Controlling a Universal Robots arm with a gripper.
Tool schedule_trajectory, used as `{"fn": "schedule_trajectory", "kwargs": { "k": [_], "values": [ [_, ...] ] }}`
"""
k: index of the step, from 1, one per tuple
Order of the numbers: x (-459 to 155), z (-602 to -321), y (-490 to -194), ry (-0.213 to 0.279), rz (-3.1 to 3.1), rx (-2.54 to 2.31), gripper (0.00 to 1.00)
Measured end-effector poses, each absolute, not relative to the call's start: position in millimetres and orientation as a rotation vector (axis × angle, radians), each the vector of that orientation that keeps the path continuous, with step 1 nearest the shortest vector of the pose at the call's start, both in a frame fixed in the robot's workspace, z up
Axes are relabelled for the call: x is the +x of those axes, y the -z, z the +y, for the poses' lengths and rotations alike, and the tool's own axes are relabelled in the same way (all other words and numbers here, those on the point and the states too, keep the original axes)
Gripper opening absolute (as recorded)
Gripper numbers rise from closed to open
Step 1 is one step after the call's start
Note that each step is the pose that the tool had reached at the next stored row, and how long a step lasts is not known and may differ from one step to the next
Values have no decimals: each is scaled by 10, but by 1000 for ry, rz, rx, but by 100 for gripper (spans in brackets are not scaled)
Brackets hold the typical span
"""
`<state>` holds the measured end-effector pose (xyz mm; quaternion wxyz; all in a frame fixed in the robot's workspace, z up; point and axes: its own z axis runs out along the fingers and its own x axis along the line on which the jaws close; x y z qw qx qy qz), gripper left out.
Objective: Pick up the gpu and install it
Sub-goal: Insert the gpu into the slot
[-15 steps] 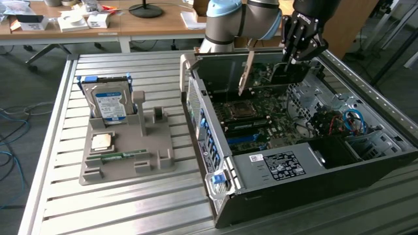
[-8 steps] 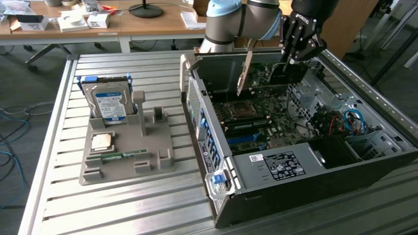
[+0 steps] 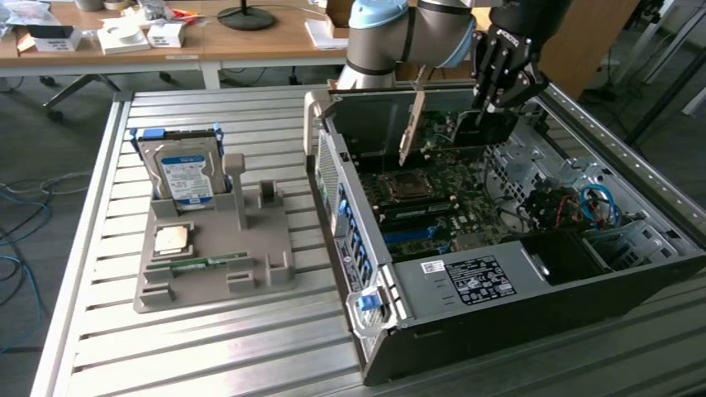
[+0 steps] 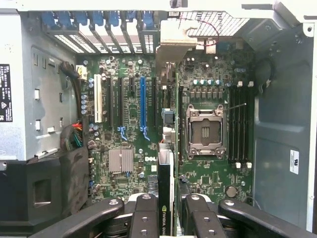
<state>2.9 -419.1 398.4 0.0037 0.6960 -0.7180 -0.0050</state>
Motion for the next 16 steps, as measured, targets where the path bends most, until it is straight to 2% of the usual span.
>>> {"fn": "schedule_trajectory", "kwargs": {
  "k": [16],
  "values": [
    [29, -4191, -3912, 16, -2251, 2181, 26]
  ]
}}
